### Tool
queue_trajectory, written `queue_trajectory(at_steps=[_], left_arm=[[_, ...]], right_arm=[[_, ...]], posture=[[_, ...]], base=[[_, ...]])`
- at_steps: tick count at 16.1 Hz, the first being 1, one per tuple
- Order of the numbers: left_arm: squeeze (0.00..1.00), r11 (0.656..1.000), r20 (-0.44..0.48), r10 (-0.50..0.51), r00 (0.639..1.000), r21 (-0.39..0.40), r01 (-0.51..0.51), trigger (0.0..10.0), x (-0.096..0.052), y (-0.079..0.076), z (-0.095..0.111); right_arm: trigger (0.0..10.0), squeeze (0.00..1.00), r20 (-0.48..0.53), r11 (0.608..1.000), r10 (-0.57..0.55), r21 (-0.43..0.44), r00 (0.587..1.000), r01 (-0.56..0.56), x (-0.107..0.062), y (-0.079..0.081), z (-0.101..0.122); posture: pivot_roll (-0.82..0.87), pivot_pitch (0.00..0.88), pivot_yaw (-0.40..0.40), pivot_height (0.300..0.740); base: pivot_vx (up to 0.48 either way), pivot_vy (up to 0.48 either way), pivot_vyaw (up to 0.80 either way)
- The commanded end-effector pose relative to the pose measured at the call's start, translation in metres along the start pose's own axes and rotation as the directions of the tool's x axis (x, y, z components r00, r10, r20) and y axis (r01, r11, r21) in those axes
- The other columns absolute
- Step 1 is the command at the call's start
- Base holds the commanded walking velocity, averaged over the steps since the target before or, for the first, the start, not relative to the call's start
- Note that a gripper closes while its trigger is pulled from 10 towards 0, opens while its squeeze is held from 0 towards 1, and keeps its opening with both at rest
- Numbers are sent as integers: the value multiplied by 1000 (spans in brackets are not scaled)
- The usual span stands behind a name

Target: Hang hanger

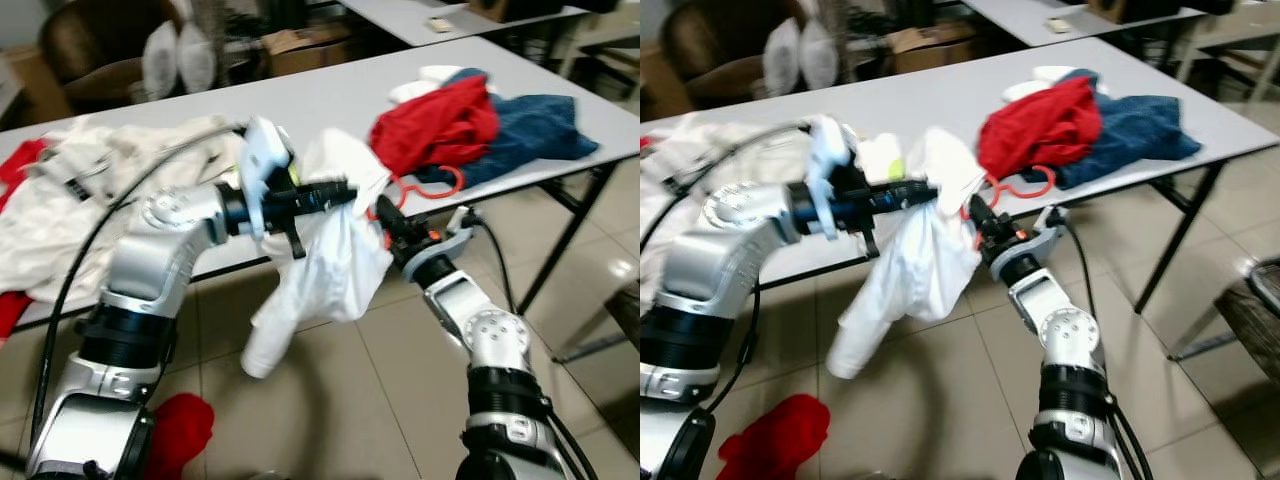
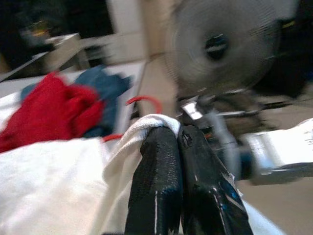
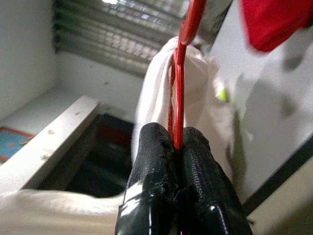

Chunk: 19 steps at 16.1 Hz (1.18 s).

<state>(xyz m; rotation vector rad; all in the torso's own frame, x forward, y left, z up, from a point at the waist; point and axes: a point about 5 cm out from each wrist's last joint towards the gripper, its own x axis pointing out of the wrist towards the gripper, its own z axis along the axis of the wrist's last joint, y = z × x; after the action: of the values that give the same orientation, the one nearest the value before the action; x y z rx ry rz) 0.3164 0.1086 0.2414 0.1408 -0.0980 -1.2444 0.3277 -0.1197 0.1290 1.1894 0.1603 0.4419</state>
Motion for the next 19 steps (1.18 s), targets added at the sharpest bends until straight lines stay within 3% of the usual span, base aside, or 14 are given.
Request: queue_trajectory(at_steps=[1, 2, 4, 5, 7, 8, 9, 10, 11, 12, 13, 14, 16, 19], left_arm=[[0, 998, -3, -63, 998, 18, 63, 0, -6, -5, 9], [0, 997, -14, -77, 997, 19, 77, 0, -7, -6, 9], [0, 993, -131, -82, 988, 73, 92, 0, -13, -8, 1], [0, 994, -124, -73, 990, 74, 83, 0, -13, -9, 4], [0, 994, -100, -74, 992, 67, 81, 0, -12, -11, 9], [0, 994, -93, -85, 992, 64, 91, 0, -9, -15, 10], [0, 993, -72, -106, 992, 49, 109, 0, -2, -22, 9], [0, 993, -76, -109, 991, 26, 111, 0, 6, -27, 2], [0, 998, -97, -64, 993, 22, 66, 3725, 11, -28, -6], [0, 999, -104, -39, 994, 25, 42, 3725, 12, -27, -8], [894, 999, -88, 4, 996, -51, -9, 10000, 11, -21, -11], [1000, 996, -80, 41, 996, -70, -47, 10000, 8, -16, -12], [1000, 994, -71, 43, 997, -102, -50, 10000, 4, -14, -11], [1000, 992, -87, -74, 994, -110, 64, 10000, 0, -26, -11]], right_arm=[[10000, 0, 76, 990, 59, 123, 995, -68, 0, 13, 6], [10000, 0, 110, 979, 86, 172, 990, -105, 0, 17, 10], [10000, 0, 42, 991, -103, 93, 994, 99, 4, 5, 6], [10000, 0, 94, 969, 22, 243, 995, -45, 7, 23, 7], [10000, 0, 46, 992, -96, 84, 994, 92, 7, 17, 3], [10000, 0, 55, 985, -153, 86, 987, 148, 7, 13, 4], [10000, 0, 88, 969, -99, 236, 991, 76, 8, 21, 4], [10000, 0, 48, 980, -115, 171, 992, 105, 8, 22, -1], [10000, 0, 37, 982, -106, 163, 994, 99, 7, 23, -3], [10000, 0, 38, 981, -97, 172, 995, 89, 7, 24, -3], [10000, 0, 36, 984, -95, 153, 995, 88, 5, 25, -3], [10000, 0, 30, 986, -94, 139, 995, 89, 4, 25, -3], [10000, 0, 14, 990, -85, 113, 996, 83, 0, 26, -4], [10000, 0, 6, 993, -90, 82, 996, 90, 0, 24, -4]], posture=[[-173, 0, 135, 740], [-171, 0, 131, 740], [-158, 0, 120, 740], [-158, 0, 120, 740], [-151, 0, 113, 740], [-151, 0, 110, 740], [-153, 0, 106, 740], [-153, 0, 106, 740], [-161, 0, 107, 740], [-161, 0, 107, 740], [-171, 0, 104, 740], [-174, 0, 102, 740], [-170, 0, 95, 740], [-165, 0, 97, 740]], base=[[0, 0, 0], [0, 0, 0], [0, 0, 0], [0, 0, 0], [0, 0, 0], [0, 0, 0], [0, 0, 0], [0, 0, 0], [0, 0, 0], [0, 0, 0], [0, 0, 0], [0, 0, 0], [0, 0, 0], [0, 0, 0]])
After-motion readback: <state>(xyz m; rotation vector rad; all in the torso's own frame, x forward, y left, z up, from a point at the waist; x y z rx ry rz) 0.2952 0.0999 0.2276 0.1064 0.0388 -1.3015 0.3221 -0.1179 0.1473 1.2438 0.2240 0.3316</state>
